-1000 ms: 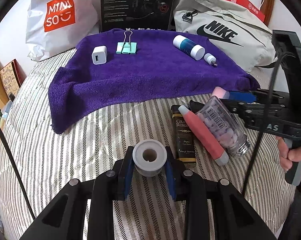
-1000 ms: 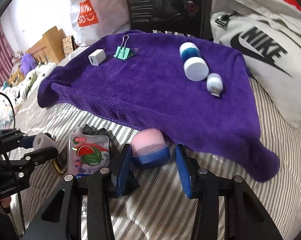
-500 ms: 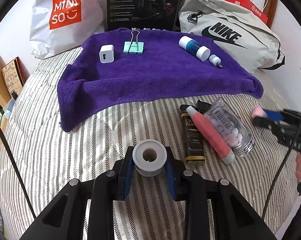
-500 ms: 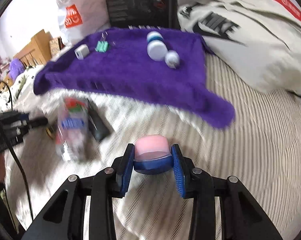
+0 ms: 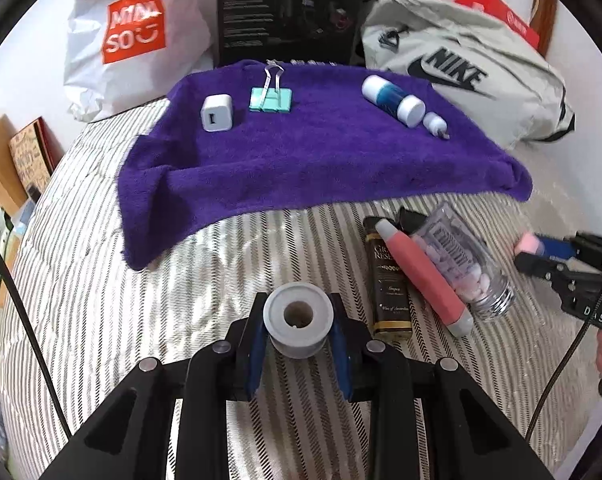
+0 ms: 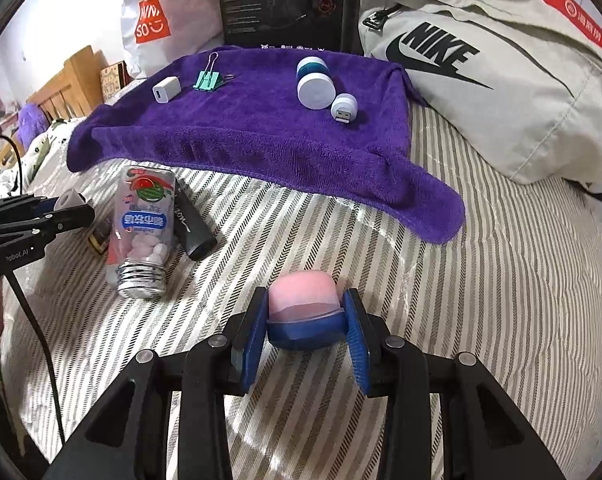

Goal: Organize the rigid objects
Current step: 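Carry the tape roll and pink-blue case onto the purple towel with both tools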

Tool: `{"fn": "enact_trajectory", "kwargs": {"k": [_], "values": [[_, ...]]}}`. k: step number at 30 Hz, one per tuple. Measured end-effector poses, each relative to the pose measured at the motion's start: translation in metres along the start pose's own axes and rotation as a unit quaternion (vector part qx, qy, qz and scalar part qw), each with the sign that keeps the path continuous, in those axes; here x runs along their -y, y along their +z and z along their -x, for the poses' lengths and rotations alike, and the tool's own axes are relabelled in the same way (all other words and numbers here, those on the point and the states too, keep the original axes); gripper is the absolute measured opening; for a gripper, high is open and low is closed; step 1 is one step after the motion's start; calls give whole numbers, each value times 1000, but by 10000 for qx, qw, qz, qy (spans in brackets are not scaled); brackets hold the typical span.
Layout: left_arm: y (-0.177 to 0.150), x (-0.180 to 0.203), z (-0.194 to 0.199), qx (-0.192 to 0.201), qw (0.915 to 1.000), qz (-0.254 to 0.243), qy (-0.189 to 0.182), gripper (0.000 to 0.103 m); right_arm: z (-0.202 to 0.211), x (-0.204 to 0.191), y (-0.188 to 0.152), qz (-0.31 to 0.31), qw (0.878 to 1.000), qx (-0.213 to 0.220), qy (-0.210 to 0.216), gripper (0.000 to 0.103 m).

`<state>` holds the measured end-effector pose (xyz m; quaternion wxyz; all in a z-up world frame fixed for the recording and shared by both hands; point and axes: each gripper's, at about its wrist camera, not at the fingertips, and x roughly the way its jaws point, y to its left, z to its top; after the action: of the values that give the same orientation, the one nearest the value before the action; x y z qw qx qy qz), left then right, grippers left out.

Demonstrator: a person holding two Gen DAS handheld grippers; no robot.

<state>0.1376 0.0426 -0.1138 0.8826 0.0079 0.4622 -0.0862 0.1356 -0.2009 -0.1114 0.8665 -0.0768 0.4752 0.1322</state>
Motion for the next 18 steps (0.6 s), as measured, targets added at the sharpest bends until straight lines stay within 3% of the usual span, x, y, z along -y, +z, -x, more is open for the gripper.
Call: {"fn": "enact_trajectory", "kwargs": {"k": [10, 18], "values": [[3, -16, 21, 93, 9994, 166, -295, 27, 10, 3, -5, -174, 9993, 84, 324, 37], [19, -10, 30, 173, 9994, 119, -290, 27, 19, 11, 1, -290, 9982, 229, 465, 37]]}}
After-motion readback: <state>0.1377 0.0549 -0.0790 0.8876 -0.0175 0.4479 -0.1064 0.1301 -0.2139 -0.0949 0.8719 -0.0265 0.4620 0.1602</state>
